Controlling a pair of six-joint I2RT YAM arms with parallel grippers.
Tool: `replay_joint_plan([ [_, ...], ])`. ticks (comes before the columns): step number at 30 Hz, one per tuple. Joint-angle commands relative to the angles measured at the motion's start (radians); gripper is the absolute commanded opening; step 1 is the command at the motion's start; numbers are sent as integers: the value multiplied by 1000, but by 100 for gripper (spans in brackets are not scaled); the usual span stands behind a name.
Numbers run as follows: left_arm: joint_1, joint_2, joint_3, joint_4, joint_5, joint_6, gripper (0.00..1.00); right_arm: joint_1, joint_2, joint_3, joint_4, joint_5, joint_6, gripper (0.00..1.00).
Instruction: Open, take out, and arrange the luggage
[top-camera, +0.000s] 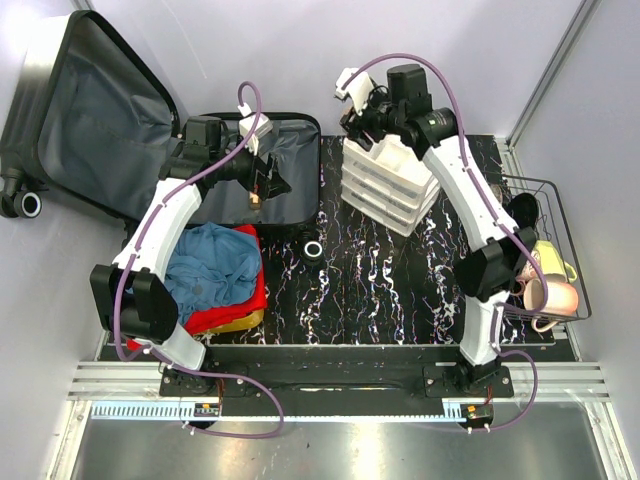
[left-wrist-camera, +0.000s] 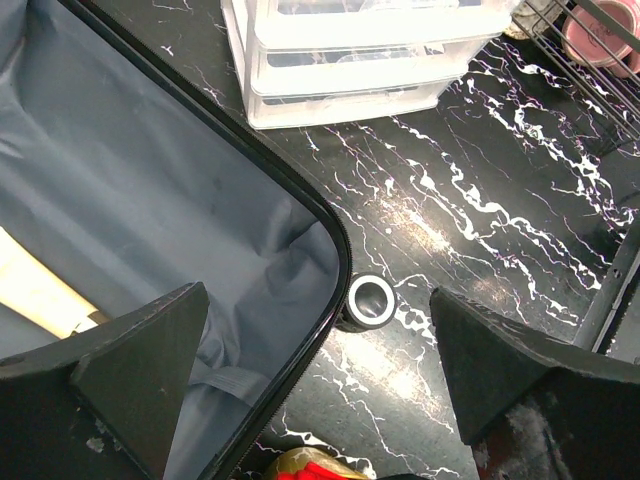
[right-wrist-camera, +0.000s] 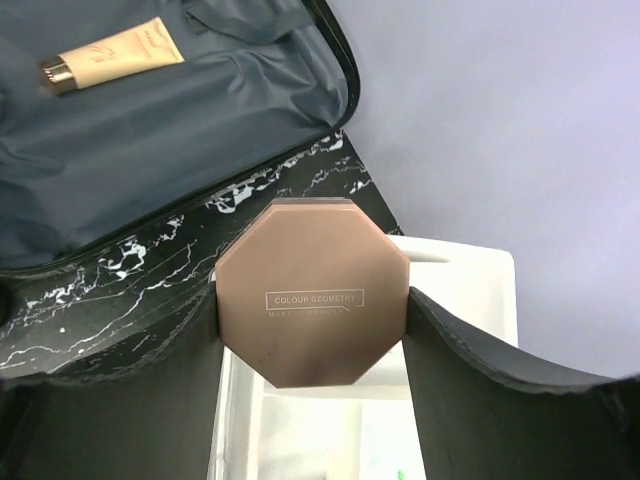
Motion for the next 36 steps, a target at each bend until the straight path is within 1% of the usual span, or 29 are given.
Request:
replay_joint_plan([
  [1, 15, -1, 29, 60, 41, -13, 99, -26, 126, 154, -171, 53, 101, 47],
  [5, 24, 4, 22, 69, 44, -22, 99, -44, 229, 286, -244, 61, 124, 47],
  [7, 30, 7, 22, 69, 44, -25, 99, -49, 253, 343, -276, 64, 136, 47],
  [14, 42, 19, 26, 71, 26, -29, 99, -83, 310, 372, -275, 114, 157, 48],
  [20, 53, 74, 78, 19, -72, -27, 99, -112, 338, 397, -278, 151, 190, 51],
  [21, 56, 82, 84, 8, -80, -29, 99, -115, 339, 398, -278, 153, 194, 54],
  [24, 65, 106, 108, -9, -117, -36, 99, -123, 346, 401, -276, 145, 219, 59],
  [25, 68, 120, 117, -11, -152, -36, 99, -124, 344, 403, -276, 138, 225, 65],
  [27, 68, 134, 137, -12, -203, -33, 99, -124, 340, 412, -275, 125, 236, 71],
  [28, 73, 154, 148, -17, -233, -35, 99, -124, 333, 412, -272, 101, 245, 80],
  [30, 74, 181, 193, -24, -334, -56, 99, -123, 324, 415, -262, 84, 254, 87],
  [31, 81, 221, 214, -30, -400, -67, 99, -123, 320, 415, -258, 57, 260, 89],
  [32, 82, 244, 267, -43, -424, -87, 99, -123, 307, 412, -256, 50, 265, 93],
  [36, 101, 379, 406, -118, -531, -159, 99, -119, 283, 411, -241, 23, 291, 95],
])
